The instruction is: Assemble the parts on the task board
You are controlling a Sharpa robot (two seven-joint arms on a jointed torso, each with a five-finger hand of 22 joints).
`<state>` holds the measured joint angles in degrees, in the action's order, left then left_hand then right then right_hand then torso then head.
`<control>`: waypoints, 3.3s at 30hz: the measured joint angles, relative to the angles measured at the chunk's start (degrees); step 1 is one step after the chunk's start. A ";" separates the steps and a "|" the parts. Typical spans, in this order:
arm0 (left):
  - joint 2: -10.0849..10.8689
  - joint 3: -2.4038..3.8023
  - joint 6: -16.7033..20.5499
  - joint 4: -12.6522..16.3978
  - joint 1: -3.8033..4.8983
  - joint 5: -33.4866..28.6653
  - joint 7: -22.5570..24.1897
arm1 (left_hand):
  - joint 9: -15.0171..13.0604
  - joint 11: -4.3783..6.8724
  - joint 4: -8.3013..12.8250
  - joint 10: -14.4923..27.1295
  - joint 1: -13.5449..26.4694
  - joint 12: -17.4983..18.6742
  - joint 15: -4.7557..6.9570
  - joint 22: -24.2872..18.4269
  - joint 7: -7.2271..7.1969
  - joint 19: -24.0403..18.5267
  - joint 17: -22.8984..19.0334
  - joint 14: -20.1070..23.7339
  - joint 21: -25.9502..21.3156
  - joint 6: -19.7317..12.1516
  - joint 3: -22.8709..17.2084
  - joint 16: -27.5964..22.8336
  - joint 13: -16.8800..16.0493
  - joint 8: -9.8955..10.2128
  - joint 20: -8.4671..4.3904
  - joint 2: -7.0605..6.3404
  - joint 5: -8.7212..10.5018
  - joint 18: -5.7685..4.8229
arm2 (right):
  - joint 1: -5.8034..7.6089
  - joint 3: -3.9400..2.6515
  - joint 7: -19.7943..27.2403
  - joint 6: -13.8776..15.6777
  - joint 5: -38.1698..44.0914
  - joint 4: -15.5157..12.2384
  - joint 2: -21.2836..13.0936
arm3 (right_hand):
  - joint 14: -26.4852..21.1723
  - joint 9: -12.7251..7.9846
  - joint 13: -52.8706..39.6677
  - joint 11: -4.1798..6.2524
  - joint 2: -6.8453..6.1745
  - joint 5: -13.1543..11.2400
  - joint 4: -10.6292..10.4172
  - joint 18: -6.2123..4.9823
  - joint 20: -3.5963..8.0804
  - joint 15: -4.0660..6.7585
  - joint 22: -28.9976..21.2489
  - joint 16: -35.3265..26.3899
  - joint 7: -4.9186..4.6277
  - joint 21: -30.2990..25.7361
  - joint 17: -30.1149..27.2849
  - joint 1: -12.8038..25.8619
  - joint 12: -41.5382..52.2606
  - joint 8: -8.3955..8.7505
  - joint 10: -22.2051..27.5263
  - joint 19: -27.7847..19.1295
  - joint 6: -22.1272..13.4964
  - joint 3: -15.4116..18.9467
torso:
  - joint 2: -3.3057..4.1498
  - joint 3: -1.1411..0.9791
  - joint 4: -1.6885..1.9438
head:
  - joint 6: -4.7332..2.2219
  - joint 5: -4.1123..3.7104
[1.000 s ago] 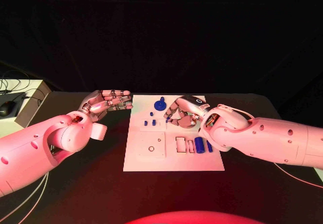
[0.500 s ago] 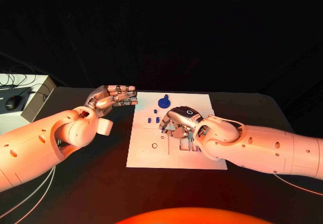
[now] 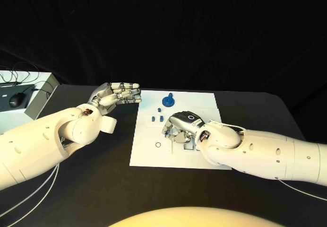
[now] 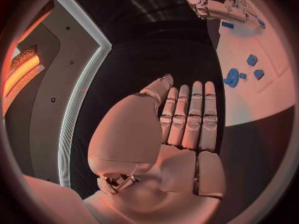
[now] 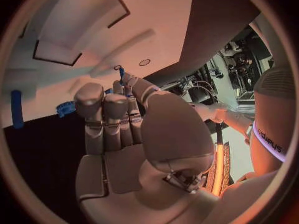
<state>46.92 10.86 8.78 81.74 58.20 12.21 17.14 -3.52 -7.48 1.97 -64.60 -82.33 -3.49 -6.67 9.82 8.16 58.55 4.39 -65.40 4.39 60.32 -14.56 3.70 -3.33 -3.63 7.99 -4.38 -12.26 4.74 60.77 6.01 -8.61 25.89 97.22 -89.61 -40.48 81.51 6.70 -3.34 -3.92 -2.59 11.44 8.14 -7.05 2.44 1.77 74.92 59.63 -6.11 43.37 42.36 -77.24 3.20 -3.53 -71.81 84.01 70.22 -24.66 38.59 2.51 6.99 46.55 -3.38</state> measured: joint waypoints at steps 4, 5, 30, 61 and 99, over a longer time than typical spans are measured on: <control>0.04 0.00 0.02 -0.01 -0.01 -0.01 0.01 | 0.00 0.00 0.00 0.00 0.00 0.00 0.00 -0.17 0.00 0.00 0.00 0.00 0.00 0.00 0.00 0.00 0.00 0.00 0.00 0.00 0.00 0.00 | -0.07 0.00 -0.49 -0.13 0.47 0.29 0.06 | 0.00 0.02 0.00 0.03 -0.05 0.00 0.10 0.06 0.10 0.00 0.00 0.00 0.00 0.00 -0.22 -0.05 -0.01 0.00 0.03 0.10 0.00 -0.10 | 0.00 0.01 -0.01 | 0.09 0.05; 0.06 0.00 0.03 -0.01 -0.01 -0.02 0.01 | 0.00 0.00 0.00 0.00 0.00 0.00 0.00 -0.17 0.00 0.00 0.00 0.00 0.00 0.00 0.00 0.00 0.00 0.00 0.00 0.00 0.00 0.00 | -0.08 -0.01 -0.57 -0.14 0.55 0.32 0.08 | 0.00 0.02 0.00 0.03 -0.05 0.00 0.18 0.06 0.10 0.00 0.00 0.00 0.00 0.00 -0.26 -0.05 -0.01 0.00 0.04 0.10 0.00 -0.18 | 0.01 0.01 -0.04 | 0.09 0.05; 0.17 0.00 0.00 -0.04 -0.03 -0.06 -0.04 | 0.00 0.00 -0.16 0.00 0.00 0.00 0.00 -0.72 0.00 0.00 0.01 0.00 0.00 0.00 -0.16 0.00 0.00 0.00 0.00 0.00 0.00 0.00 | -0.42 0.03 -1.25 -0.71 1.48 1.95 1.60 | 0.00 -0.03 0.00 -0.04 0.21 -0.06 0.26 -0.43 0.08 0.00 0.03 -0.03 -0.13 -0.49 -0.67 0.20 -0.01 0.13 -0.03 0.08 0.11 -0.09 | 0.01 0.01 -0.07 | 0.52 0.29; 0.72 0.00 -0.09 -0.78 -0.03 0.33 -0.31 | 0.00 -0.42 -0.16 0.42 0.25 0.00 -0.20 -2.58 0.00 -0.03 0.01 0.63 0.00 0.00 -0.16 0.00 0.00 0.00 0.03 -0.25 0.00 0.00 | -0.56 0.27 1.18 4.04 -0.82 0.00 -0.76 | -0.03 -2.59 -0.09 -2.45 -5.11 3.87 -3.50 -2.74 -1.55 -1.47 0.00 -2.89 -0.34 -15.12 -3.43 -0.27 0.44 0.11 11.68 -0.10 -6.31 12.84 | 0.01 -0.05 -0.07 | 0.69 0.27; 0.89 0.00 -1.89 -0.95 -0.56 -0.02 0.03 | 0.00 0.12 -0.63 0.30 0.25 0.00 -0.40 -4.07 -0.21 0.00 0.01 0.82 0.00 0.20 0.80 0.00 0.00 0.00 0.42 -0.24 0.00 0.00 | 7.36 -1.22 3.08 -6.61 -9.09 3.59 -10.92 | -0.37 -2.76 -0.13 -2.57 -7.01 5.40 -10.35 -2.67 -1.67 -1.78 0.02 -0.55 -0.82 -9.77 -3.44 -4.75 0.60 0.11 11.86 -0.02 -11.88 23.45 | -0.01 -0.02 -0.03 | -0.55 -1.31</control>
<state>47.80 10.86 6.89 80.79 57.64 12.19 17.17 -3.52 -7.36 1.34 -64.31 -82.09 -3.49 -7.07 5.75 7.95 58.55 4.40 -64.59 4.39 60.52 -13.76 3.70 -3.33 -3.63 8.41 -4.63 -12.26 4.74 68.13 4.79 -5.53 19.28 88.13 -86.02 -51.41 81.15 3.94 -3.47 -6.49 -9.59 16.84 -2.21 -9.72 0.78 -0.01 74.95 59.08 -6.93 33.60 38.92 -81.98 3.80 -3.42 -59.95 83.99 58.34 -1.21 38.58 2.49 6.97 46.00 -4.69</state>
